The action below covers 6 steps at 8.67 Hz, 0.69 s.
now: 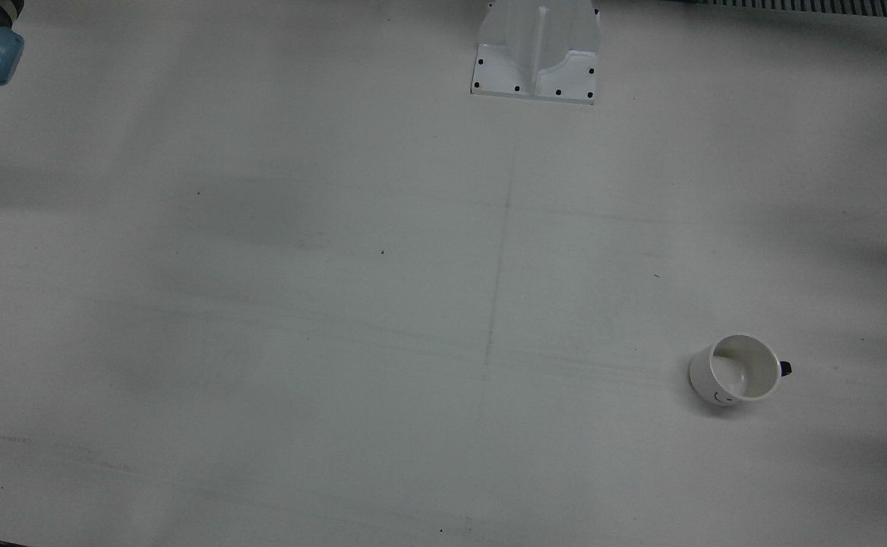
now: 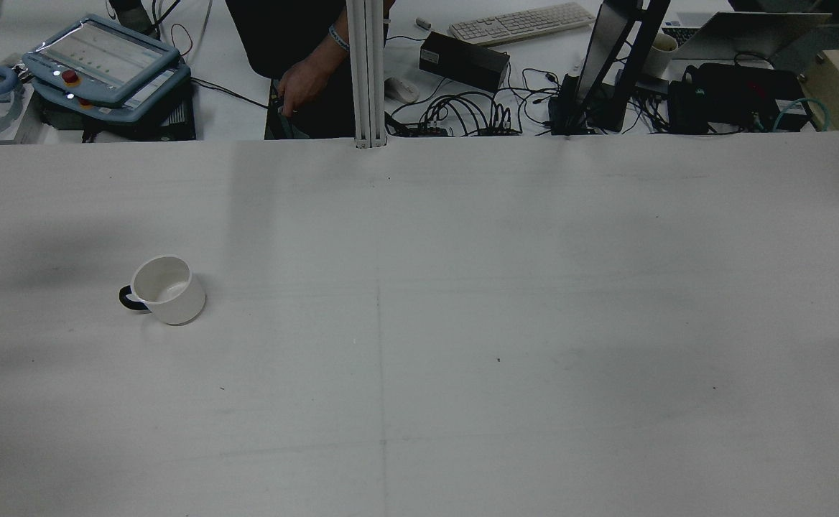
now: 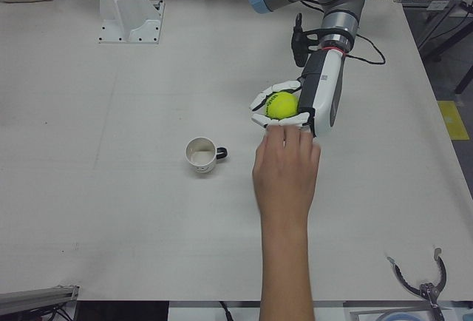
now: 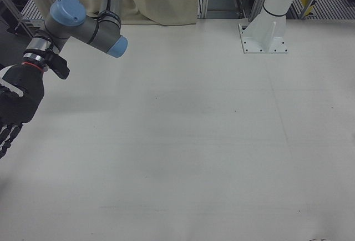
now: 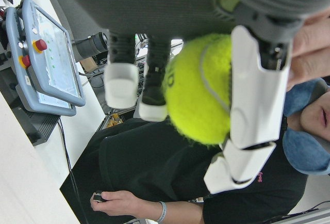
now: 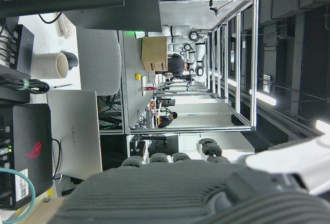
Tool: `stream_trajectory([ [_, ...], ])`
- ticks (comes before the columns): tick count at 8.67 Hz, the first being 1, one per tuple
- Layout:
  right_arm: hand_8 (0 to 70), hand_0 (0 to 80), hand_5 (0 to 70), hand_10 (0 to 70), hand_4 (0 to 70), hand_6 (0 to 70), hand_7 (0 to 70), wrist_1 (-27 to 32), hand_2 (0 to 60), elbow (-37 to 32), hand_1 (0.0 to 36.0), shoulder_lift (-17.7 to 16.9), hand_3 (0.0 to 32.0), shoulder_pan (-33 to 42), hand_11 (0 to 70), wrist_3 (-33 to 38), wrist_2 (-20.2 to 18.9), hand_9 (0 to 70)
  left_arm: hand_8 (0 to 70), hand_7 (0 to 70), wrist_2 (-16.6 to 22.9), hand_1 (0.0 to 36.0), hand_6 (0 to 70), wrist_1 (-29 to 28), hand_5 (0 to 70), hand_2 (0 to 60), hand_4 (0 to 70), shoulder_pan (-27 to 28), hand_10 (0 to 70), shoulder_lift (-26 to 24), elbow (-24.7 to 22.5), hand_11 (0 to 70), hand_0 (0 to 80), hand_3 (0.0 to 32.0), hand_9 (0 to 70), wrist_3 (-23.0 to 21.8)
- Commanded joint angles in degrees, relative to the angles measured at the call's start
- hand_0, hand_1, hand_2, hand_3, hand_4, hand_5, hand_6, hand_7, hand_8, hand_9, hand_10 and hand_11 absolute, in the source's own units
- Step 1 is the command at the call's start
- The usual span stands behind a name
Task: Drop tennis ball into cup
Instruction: 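Carry the held tennis ball with the left hand over the white mug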
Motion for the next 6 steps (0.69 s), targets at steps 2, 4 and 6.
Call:
stream_trajectory([
  [2,0.0,0.0,0.0,0.0,0.0,0.0,0.0,0.0,0.0,0.1,0.0,0.0,0.0,0.0,0.0,0.0,0.0,0.0,68.0,70.0,-0.3,36.0,34.5,3.7,23.7,60.0,70.0,6.0,70.0,-5.0,-0.1,70.0,60.2,0.0,70.0,-0.1],
  [4,0.0,0.0,0.0,0.0,0.0,0.0,0.0,0.0,0.0,0.0,0.0,0.0,0.0,0.0,0.0,0.0,0.0,0.0,67.3,70.0,-0.6,36.0,33.9,6.5,23.6,60.0,70.0,11.0,70.0,-9.3,0.4,70.0,60.2,0.0,70.0,-0.1],
  [6,0.0,0.0,0.0,0.0,0.0,0.0,0.0,0.0,0.0,0.0,0.0,0.0,0.0,0.0,0.0,0.0,0.0,0.0,67.2,70.0,-0.7,36.0,33.8,6.5,23.6,60.0,70.0,13.1,70.0,-9.4,0.9,70.0,60.2,0.0,70.0,0.0],
])
